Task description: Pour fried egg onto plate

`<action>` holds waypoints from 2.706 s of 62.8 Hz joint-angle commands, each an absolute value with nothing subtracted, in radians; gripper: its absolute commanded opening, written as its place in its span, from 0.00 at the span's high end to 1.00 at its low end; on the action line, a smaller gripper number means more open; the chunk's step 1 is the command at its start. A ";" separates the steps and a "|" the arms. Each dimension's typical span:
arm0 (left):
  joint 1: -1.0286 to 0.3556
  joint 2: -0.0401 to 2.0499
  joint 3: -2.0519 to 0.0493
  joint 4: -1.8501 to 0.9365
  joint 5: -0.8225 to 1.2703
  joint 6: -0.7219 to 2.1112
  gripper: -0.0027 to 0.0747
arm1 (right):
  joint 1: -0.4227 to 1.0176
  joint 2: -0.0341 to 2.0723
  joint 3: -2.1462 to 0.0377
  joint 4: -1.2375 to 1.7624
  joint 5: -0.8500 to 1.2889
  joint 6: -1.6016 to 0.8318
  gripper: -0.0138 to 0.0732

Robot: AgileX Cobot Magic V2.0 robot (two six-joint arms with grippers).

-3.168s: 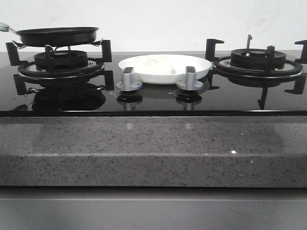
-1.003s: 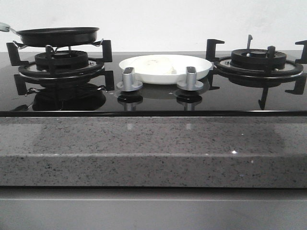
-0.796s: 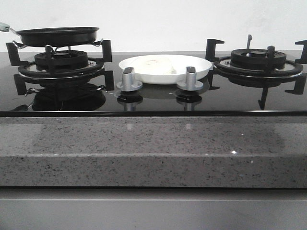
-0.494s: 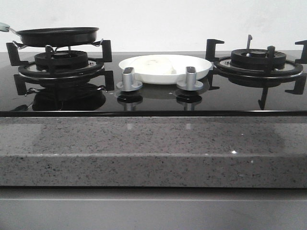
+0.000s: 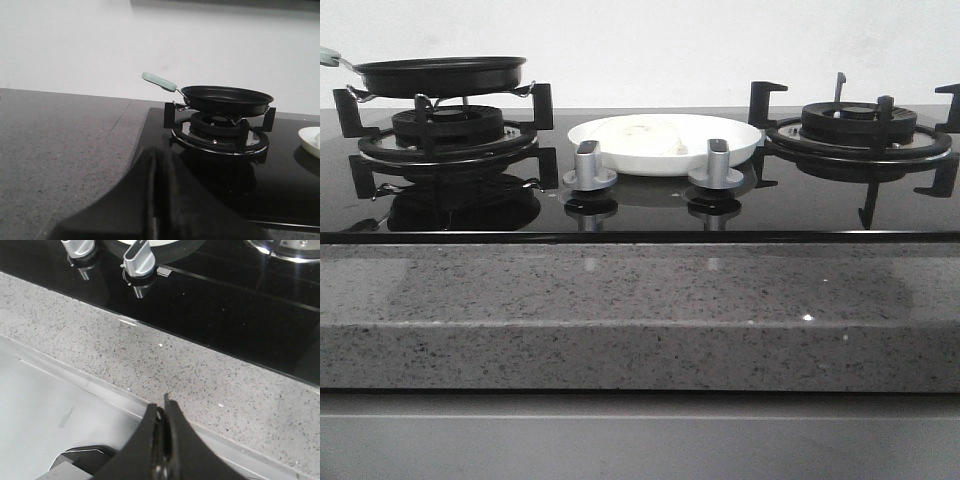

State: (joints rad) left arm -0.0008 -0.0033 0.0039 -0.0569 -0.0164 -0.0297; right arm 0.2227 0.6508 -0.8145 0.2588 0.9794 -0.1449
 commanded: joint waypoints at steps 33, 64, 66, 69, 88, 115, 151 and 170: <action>0.000 -0.019 0.009 -0.066 -0.101 -0.040 0.99 | 0.051 0.264 -0.334 0.194 0.295 -0.165 0.98; 0.000 -0.019 0.009 -0.066 -0.101 -0.040 0.99 | 0.036 -0.029 0.021 0.195 0.075 -0.165 0.98; 0.000 -0.019 0.009 -0.066 -0.101 -0.040 0.99 | 0.036 -0.029 0.021 0.195 0.075 -0.165 0.98; 0.000 -0.019 0.009 -0.066 -0.101 -0.040 0.99 | 0.036 -0.028 0.021 0.195 0.075 -0.165 0.98; 0.000 -0.019 0.009 -0.066 -0.101 -0.040 0.99 | 0.036 -0.028 0.021 0.194 0.051 -0.165 0.98; 0.000 -0.019 0.009 -0.066 -0.101 -0.040 0.99 | 0.036 -0.028 0.021 0.024 -0.132 0.000 0.98; 0.000 -0.019 0.009 -0.066 -0.101 -0.040 0.99 | 0.036 -0.028 0.021 0.018 -0.058 0.000 0.98; 0.000 -0.019 0.009 -0.066 -0.101 -0.040 0.99 | 0.036 -0.028 0.021 0.018 -0.058 0.000 0.98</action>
State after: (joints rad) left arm -0.0008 -0.0033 0.0039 -0.0586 -0.0202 -0.0297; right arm 0.0448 -0.0104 0.0263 0.0322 0.0144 0.0000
